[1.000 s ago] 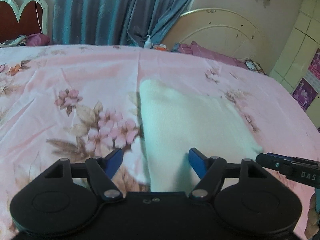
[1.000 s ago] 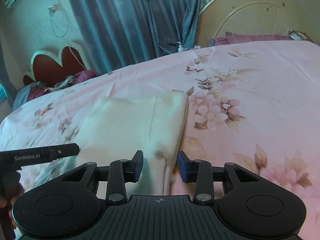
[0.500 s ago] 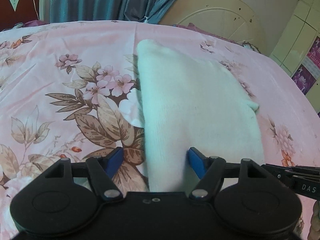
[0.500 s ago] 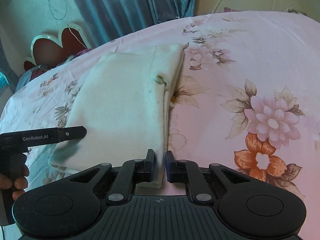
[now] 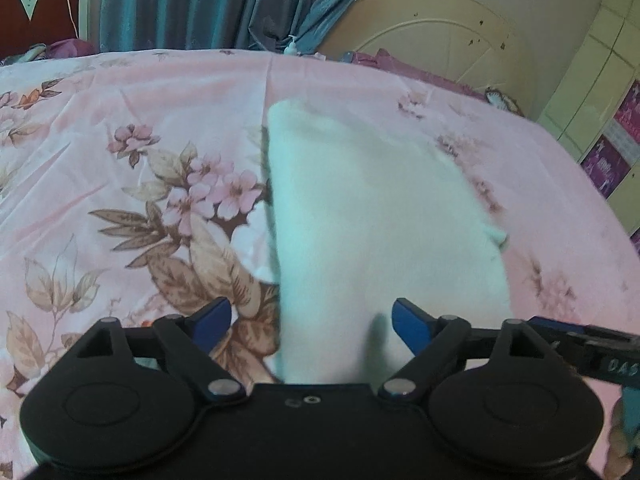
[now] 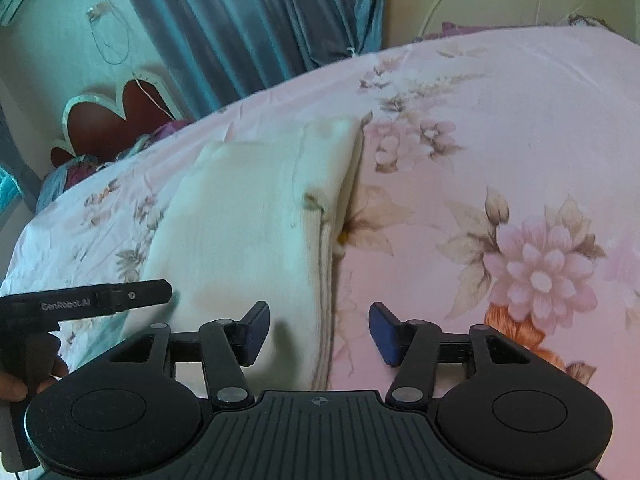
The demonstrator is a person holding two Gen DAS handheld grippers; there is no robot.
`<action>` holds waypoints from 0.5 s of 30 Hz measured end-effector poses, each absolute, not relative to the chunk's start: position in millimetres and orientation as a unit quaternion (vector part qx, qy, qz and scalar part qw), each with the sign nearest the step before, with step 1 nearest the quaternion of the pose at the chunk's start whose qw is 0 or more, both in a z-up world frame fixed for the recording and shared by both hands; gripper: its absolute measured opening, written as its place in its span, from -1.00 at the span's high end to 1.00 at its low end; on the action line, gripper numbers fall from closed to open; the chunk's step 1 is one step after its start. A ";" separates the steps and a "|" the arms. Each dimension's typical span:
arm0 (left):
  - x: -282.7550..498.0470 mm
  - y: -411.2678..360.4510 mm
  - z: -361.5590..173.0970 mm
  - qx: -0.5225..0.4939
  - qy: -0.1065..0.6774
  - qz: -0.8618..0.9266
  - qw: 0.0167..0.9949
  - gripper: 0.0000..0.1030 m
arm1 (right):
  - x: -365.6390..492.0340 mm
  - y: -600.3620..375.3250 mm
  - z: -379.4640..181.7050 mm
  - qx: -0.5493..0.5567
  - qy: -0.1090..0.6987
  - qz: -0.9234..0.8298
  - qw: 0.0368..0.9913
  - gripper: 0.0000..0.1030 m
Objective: Fold small clothes
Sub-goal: 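Close both grippers on the end of the folded sweater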
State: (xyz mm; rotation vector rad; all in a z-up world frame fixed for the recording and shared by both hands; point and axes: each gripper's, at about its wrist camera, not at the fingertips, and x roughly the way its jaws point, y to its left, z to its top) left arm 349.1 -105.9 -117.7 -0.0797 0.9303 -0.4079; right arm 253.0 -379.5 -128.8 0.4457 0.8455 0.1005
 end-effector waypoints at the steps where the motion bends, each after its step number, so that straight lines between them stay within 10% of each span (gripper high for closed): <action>1: 351.7 -106.1 -115.4 -0.043 0.445 -0.197 0.873 -0.74 | 255.8 -381.4 -128.1 0.219 0.405 0.048 0.887 -0.06; 15: 414.6 -114.5 -129.0 -0.116 0.475 -0.215 0.845 -0.79 | 331.3 -408.8 -137.5 0.322 0.385 0.058 0.863 -0.42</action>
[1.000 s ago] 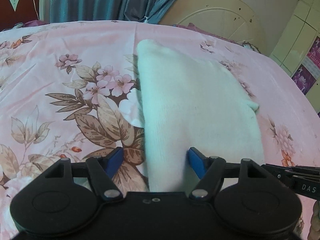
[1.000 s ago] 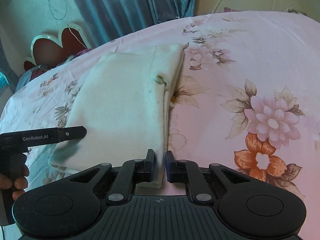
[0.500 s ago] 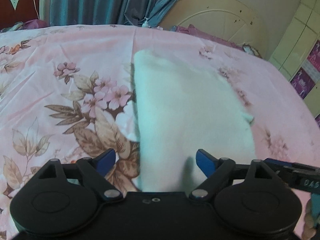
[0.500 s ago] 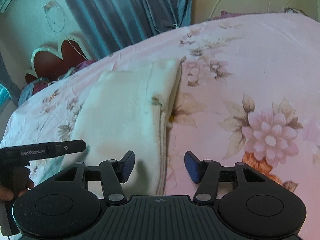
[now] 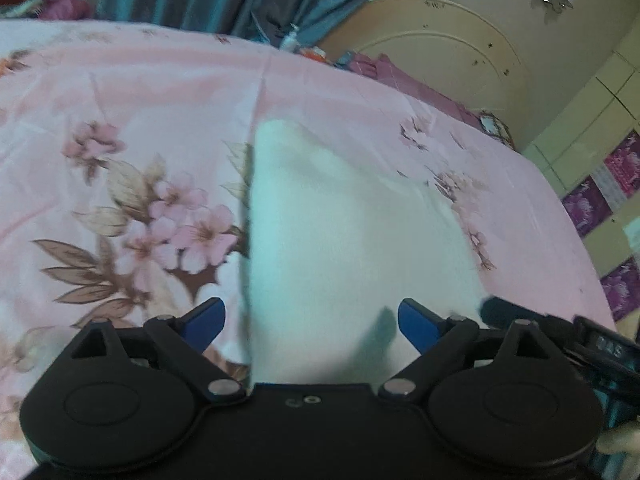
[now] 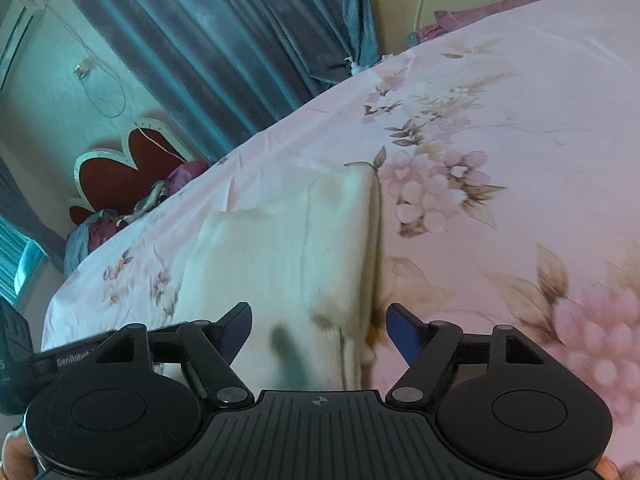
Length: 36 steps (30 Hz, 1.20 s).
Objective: Fold small clothes
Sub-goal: 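Close both grippers on the end of the folded sweater, then lift the held sweater end with both grippers and fold it over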
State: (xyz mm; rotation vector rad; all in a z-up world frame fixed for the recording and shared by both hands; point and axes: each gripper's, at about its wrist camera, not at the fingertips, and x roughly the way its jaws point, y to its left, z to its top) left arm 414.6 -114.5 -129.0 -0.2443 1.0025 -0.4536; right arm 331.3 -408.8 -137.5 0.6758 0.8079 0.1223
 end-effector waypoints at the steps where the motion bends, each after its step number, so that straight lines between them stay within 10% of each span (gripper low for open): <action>1: 418.0 -115.9 -132.6 -0.117 0.480 -0.218 0.842 -0.78 | 336.3 -409.3 -141.8 0.327 0.389 0.060 0.859 -0.42; 10: 431.4 -122.9 -145.8 -0.120 0.471 -0.243 0.839 -0.60 | 359.7 -404.0 -166.1 0.329 0.395 0.075 0.854 -0.41; 14: 435.0 -130.0 -142.9 -0.116 0.476 -0.239 0.838 -0.25 | 364.9 -400.1 -164.5 0.321 0.403 0.086 0.852 0.10; 36: 421.0 -152.5 -116.9 -0.059 0.443 -0.233 0.863 0.33 | 359.9 -389.9 -139.6 0.313 0.381 0.090 0.865 0.40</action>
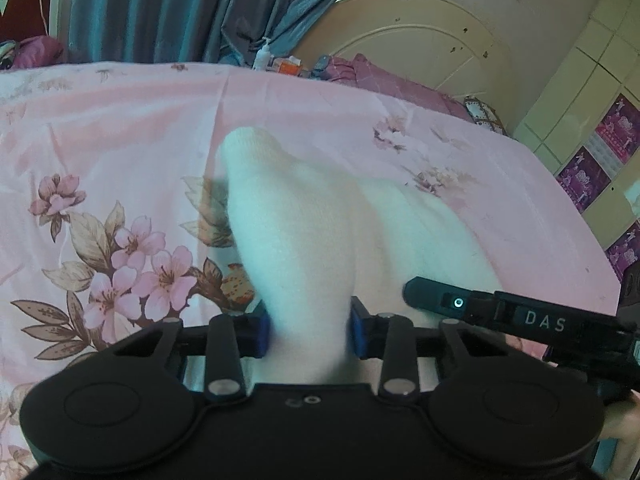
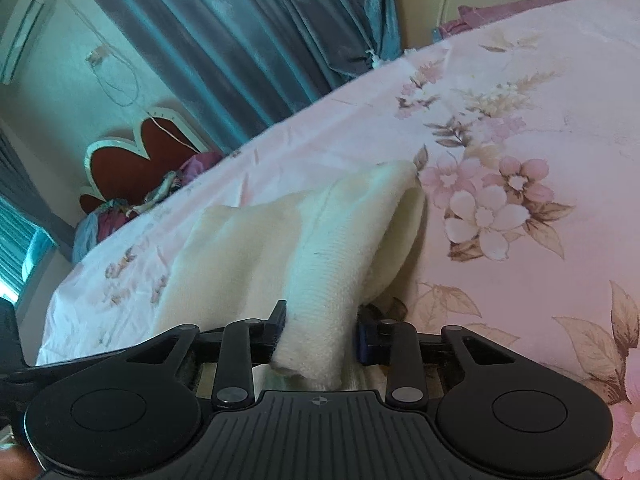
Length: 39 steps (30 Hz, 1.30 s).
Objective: Fold small clothes
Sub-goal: 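Lift the held sweater end with both grippers and fold it over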
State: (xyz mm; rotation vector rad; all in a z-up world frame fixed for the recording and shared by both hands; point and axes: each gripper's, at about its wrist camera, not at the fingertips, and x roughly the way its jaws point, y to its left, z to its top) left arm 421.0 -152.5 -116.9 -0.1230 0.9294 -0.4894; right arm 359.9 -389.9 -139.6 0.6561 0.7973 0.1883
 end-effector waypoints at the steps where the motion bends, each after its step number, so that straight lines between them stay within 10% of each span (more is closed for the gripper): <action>1: 419.1 -152.2 -114.0 -0.057 0.440 -0.235 0.865 0.34 | 359.0 -388.8 -135.9 0.313 0.378 0.093 0.867 0.40; 39: 433.9 200.2 -61.5 -0.086 0.391 -0.195 0.895 0.38 | 433.8 -20.7 -59.0 0.309 0.362 0.171 0.863 0.40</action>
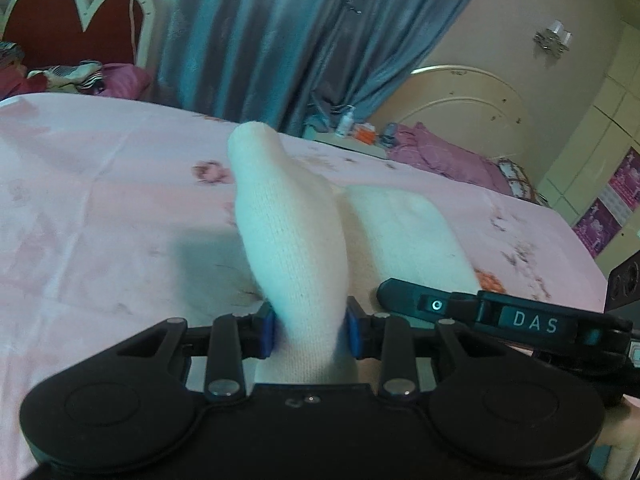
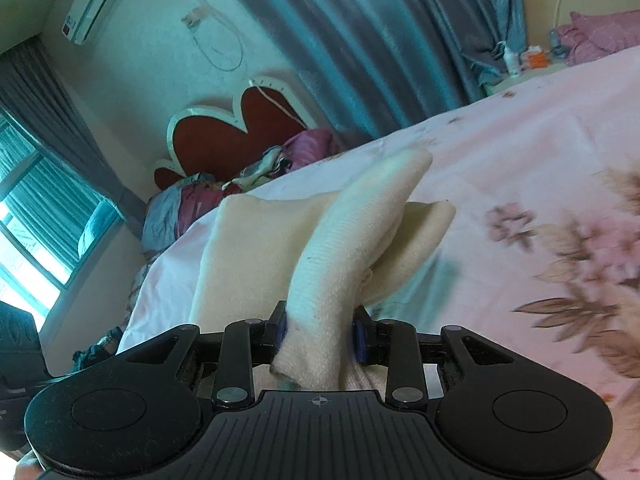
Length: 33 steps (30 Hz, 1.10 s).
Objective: Fold small clothes
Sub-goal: 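Lift the held sweater end with both grippers and fold it over, then lower the folded end onto the bundle and open both grippers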
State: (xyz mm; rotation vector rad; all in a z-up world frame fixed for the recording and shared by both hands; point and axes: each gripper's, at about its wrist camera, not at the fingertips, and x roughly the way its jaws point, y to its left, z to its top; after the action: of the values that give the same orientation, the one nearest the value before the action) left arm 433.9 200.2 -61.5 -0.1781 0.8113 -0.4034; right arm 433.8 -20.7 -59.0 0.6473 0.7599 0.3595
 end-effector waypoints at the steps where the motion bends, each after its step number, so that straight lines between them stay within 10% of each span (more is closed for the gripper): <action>1: 437.6 204.5 -64.5 -0.086 0.392 -0.192 0.896 0.38 | 436.9 -15.1 -61.2 0.307 0.365 0.172 0.862 0.40; 12: 473.7 237.5 -113.1 -0.103 0.412 -0.167 0.890 0.34 | 472.3 1.3 -113.0 0.284 0.395 0.150 0.861 0.40; 17: 477.5 253.7 -134.8 -0.112 0.417 -0.154 0.889 -0.26 | 479.2 -13.3 -136.8 0.311 0.414 0.143 0.843 0.30; 31: 504.4 255.3 -122.2 -0.132 0.406 -0.119 0.896 -0.28 | 507.7 -16.3 -112.6 0.285 0.403 0.107 0.863 0.07; 33: 512.6 253.4 -125.6 -0.130 0.412 -0.114 0.895 -0.34 | 514.3 -7.9 -111.0 0.252 0.399 0.103 0.876 0.33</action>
State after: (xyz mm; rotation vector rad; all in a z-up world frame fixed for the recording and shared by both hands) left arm 512.6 253.4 -125.6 -0.2697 0.8547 -0.2360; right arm 514.3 -7.9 -111.0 0.5261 0.8327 0.2140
